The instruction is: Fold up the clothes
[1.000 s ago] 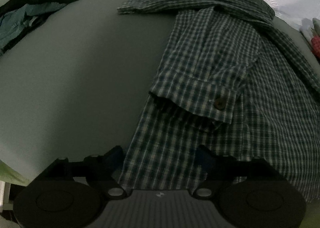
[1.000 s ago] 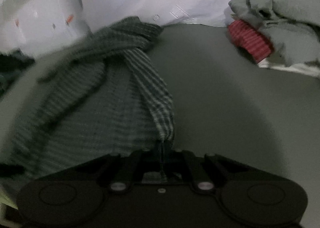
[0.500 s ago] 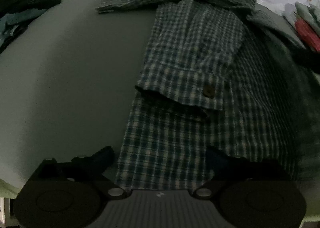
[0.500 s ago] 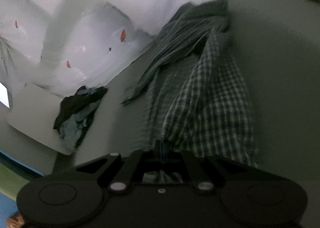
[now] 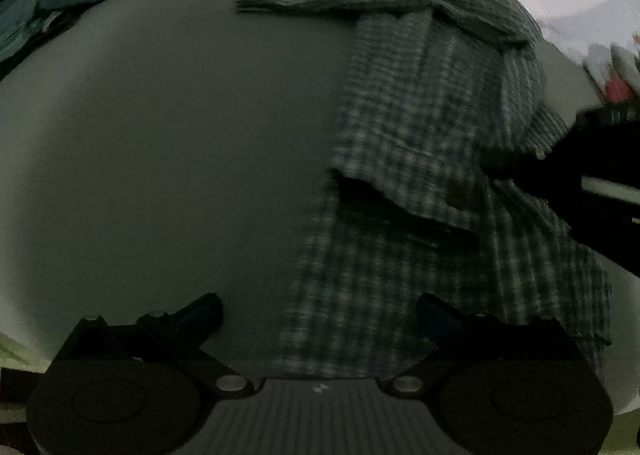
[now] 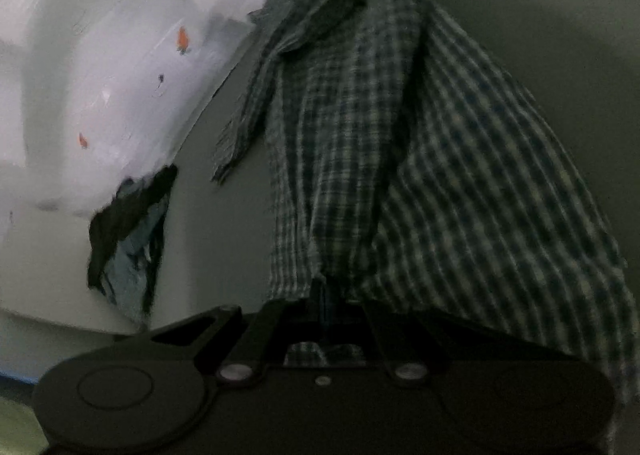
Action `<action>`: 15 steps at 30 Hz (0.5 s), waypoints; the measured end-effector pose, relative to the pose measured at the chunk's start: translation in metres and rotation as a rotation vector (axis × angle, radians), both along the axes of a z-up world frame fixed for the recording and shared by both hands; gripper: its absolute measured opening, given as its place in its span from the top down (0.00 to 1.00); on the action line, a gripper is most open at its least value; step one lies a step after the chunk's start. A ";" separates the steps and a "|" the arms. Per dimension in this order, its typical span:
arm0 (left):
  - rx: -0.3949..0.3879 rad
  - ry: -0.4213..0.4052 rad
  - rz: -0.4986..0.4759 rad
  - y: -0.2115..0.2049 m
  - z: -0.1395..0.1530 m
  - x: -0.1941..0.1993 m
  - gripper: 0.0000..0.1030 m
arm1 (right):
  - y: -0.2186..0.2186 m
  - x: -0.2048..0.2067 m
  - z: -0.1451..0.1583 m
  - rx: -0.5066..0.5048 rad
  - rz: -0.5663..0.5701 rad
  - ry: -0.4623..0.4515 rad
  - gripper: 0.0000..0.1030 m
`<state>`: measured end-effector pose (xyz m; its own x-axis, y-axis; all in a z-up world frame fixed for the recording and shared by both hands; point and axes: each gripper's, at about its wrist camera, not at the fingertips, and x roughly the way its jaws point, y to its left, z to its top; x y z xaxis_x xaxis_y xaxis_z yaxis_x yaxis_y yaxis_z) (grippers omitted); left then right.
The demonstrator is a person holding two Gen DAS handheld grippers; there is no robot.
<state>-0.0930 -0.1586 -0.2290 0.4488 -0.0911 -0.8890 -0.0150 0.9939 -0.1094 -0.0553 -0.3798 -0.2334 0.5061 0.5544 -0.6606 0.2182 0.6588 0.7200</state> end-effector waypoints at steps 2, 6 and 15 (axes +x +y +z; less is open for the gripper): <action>-0.031 -0.010 0.006 0.008 0.000 -0.002 0.01 | 0.003 -0.001 -0.006 -0.032 0.008 0.026 0.99; -0.048 -0.014 0.010 0.011 0.000 -0.001 0.01 | 0.008 -0.004 -0.014 -0.078 0.006 0.067 0.99; -0.026 -0.017 -0.017 0.009 -0.003 0.004 0.01 | 0.019 -0.019 -0.007 -0.115 0.027 0.121 0.93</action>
